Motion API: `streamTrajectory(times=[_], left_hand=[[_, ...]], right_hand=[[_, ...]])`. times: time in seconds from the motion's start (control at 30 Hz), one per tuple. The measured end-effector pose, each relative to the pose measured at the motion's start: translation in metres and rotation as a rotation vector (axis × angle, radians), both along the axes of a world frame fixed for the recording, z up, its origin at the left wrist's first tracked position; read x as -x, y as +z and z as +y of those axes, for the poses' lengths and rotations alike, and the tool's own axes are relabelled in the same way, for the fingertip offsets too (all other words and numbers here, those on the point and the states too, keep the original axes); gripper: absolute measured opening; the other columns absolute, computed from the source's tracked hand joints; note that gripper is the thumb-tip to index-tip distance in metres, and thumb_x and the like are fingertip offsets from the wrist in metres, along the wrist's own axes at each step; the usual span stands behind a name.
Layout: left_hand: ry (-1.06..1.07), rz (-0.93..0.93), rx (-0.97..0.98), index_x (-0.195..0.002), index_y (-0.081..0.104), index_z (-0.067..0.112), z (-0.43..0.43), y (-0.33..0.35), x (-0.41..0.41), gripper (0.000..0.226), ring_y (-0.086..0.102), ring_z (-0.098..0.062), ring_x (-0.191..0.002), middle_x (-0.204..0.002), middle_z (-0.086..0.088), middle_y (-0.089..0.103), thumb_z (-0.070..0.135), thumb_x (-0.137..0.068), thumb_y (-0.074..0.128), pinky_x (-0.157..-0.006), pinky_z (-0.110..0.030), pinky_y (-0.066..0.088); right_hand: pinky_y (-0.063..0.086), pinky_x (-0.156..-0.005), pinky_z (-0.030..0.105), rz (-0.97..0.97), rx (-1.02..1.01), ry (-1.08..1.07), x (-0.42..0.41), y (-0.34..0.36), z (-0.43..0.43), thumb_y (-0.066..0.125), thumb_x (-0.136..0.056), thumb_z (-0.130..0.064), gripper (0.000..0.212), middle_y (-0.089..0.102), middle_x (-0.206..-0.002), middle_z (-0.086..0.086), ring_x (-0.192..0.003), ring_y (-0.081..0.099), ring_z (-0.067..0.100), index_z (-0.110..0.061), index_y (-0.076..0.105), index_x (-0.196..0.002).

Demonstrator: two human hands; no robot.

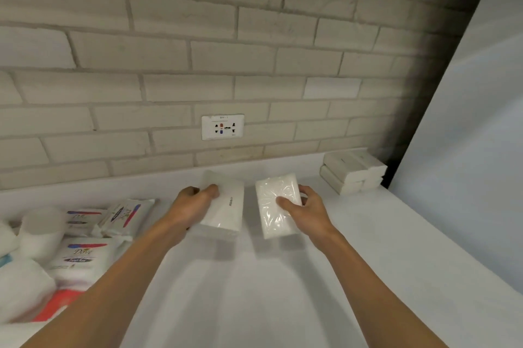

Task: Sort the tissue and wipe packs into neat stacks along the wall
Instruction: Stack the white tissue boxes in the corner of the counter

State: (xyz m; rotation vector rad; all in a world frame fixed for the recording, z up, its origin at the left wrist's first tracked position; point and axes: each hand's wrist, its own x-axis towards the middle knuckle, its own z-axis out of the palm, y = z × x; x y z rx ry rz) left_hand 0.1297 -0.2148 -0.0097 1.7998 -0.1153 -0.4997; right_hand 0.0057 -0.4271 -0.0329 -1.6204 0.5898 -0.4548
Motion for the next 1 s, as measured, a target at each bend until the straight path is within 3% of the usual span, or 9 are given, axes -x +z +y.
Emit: streamTrajectory(times=[0.13, 0.23, 0.47, 0.57, 0.63, 0.73, 0.87, 1.0], left_hand=[[-0.078, 0.029, 0.065, -0.111, 0.059, 0.006, -0.066, 0.003, 0.017, 0.043, 0.069, -0.031, -0.079, -0.094, -0.013, 0.071, 0.034, -0.079, 0.067, -0.065, -0.038, 0.054], [-0.118, 0.045, 0.1, -0.111, 0.058, 0.007, -0.12, 0.008, 0.028, 0.052, 0.07, -0.033, -0.087, -0.1, -0.015, 0.071, 0.038, -0.071, 0.067, -0.073, -0.045, 0.058], [-0.159, 0.103, 0.196, -0.111, 0.06, 0.007, -0.238, 0.022, 0.051, 0.033, 0.07, -0.033, -0.09, -0.102, -0.013, 0.072, 0.028, -0.086, 0.063, -0.073, -0.041, 0.057], [-0.108, 0.152, 0.216, -0.1, 0.062, 0.006, -0.277, 0.026, 0.057, 0.024, 0.069, -0.038, -0.094, -0.099, -0.016, 0.07, 0.025, -0.086, 0.059, -0.077, -0.042, 0.054], [-0.08, 0.202, 0.24, -0.099, 0.059, 0.006, -0.3, 0.029, 0.058, 0.031, 0.065, -0.037, -0.088, -0.094, -0.017, 0.065, 0.028, -0.077, 0.061, -0.074, -0.041, 0.05], [-0.029, 0.272, 0.264, -0.092, 0.052, 0.013, -0.33, 0.029, 0.052, 0.038, 0.042, -0.023, -0.073, -0.076, -0.007, 0.042, 0.03, -0.06, 0.062, -0.07, -0.036, 0.035], [0.049, 0.336, 0.309, -0.097, 0.054, 0.013, -0.365, 0.025, 0.045, 0.032, 0.034, -0.018, -0.062, -0.072, -0.004, 0.039, 0.024, -0.069, 0.065, -0.063, -0.031, 0.034], [0.08, 0.322, 0.352, -0.104, 0.053, 0.006, -0.396, 0.019, 0.035, 0.029, 0.045, -0.022, -0.072, -0.077, -0.008, 0.044, 0.017, -0.082, 0.067, -0.061, -0.032, 0.044]], right_hand=[[0.049, -0.055, 0.014, -0.021, -0.021, -0.078, 0.029, 0.011, -0.064, 0.079, -0.08, -0.021, 0.052, 0.068, -0.105, 0.0, -0.082, 0.069, 0.011, -0.018, 0.054, -0.126], [0.047, -0.053, 0.014, -0.024, -0.026, -0.127, 0.048, 0.017, -0.114, 0.078, -0.08, -0.021, 0.05, 0.068, -0.097, -0.004, -0.077, 0.068, 0.008, -0.019, 0.053, -0.124], [0.057, -0.072, 0.03, -0.038, -0.03, -0.219, 0.069, 0.031, -0.221, 0.082, -0.076, -0.027, 0.06, 0.068, -0.099, -0.002, -0.086, 0.069, 0.016, -0.019, 0.05, -0.126], [0.055, -0.068, 0.028, -0.038, -0.035, -0.244, 0.067, 0.035, -0.258, 0.084, -0.074, -0.027, 0.06, 0.066, -0.097, -0.003, -0.084, 0.068, 0.014, -0.017, 0.05, -0.122], [0.052, -0.07, 0.027, -0.03, -0.022, -0.243, 0.065, 0.038, -0.28, 0.084, -0.074, -0.029, 0.058, 0.062, -0.095, -0.004, -0.084, 0.064, 0.012, -0.018, 0.049, -0.119], [0.05, -0.077, 0.028, 0.0, 0.0, -0.22, 0.057, 0.039, -0.311, 0.083, -0.074, -0.032, 0.057, 0.063, -0.103, -0.001, -0.088, 0.063, 0.013, -0.017, 0.05, -0.118], [0.055, -0.09, 0.041, 0.034, 0.019, -0.205, 0.04, 0.038, -0.352, 0.085, -0.07, -0.035, 0.057, 0.066, -0.104, 0.003, -0.095, 0.067, 0.022, -0.018, 0.051, -0.113], [0.054, -0.075, 0.032, 0.099, 0.057, -0.206, 0.02, 0.042, -0.39, 0.079, -0.077, -0.033, 0.053, 0.064, -0.11, 0.005, -0.091, 0.065, 0.02, -0.013, 0.052, -0.119]])
